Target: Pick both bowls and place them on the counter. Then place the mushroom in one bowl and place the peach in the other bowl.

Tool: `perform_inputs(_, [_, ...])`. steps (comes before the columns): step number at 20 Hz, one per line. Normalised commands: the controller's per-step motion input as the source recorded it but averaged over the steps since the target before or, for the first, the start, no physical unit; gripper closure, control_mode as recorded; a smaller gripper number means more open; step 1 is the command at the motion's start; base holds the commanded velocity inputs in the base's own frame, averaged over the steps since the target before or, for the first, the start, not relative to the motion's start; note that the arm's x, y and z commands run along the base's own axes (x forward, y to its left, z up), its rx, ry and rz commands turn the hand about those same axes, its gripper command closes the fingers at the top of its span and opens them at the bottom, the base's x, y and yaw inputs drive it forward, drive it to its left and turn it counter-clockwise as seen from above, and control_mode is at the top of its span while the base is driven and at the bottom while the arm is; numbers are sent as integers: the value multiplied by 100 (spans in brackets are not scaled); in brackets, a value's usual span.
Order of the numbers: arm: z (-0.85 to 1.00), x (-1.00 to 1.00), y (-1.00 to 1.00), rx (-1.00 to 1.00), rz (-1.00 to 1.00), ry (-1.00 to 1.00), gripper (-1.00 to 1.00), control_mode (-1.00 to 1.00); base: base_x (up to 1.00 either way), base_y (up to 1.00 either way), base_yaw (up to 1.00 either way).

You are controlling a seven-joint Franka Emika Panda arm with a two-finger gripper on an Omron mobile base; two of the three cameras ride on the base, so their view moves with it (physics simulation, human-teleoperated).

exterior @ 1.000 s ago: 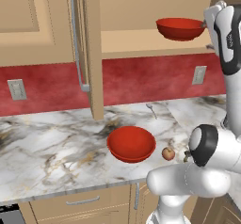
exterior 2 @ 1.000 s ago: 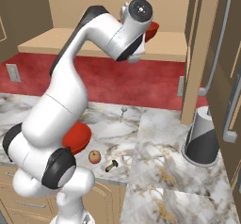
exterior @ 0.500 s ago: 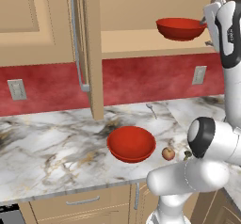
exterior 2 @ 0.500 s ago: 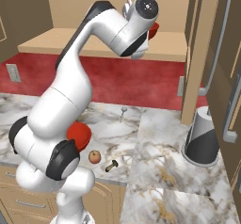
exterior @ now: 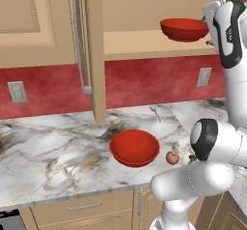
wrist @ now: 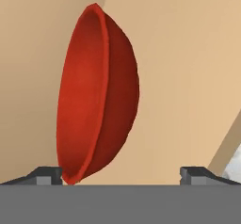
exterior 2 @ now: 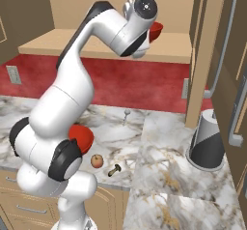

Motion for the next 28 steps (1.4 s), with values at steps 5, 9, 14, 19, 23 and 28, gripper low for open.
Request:
perform_inputs(5, [-7, 22, 17, -4, -2, 0, -100, -100, 0, 0, 0])
perform_inputs(9, [-9, 23, 14, -4, -1, 0, -100, -100, 0, 0, 0])
perform_inputs(14, [-7, 22, 7, -3, 0, 0, -100, -100, 0, 0, 0])
perform_inputs(19, [-5, 19, 3, -2, 0, 0, -100, -100, 0, 0, 0])
perform_inputs(23, [-3, 16, 0, -1, -1, 0, -100, -100, 0, 0, 0])
perform_inputs(28, [-4, 7, 0, 0, -1, 0, -100, -100, 0, 0, 0])
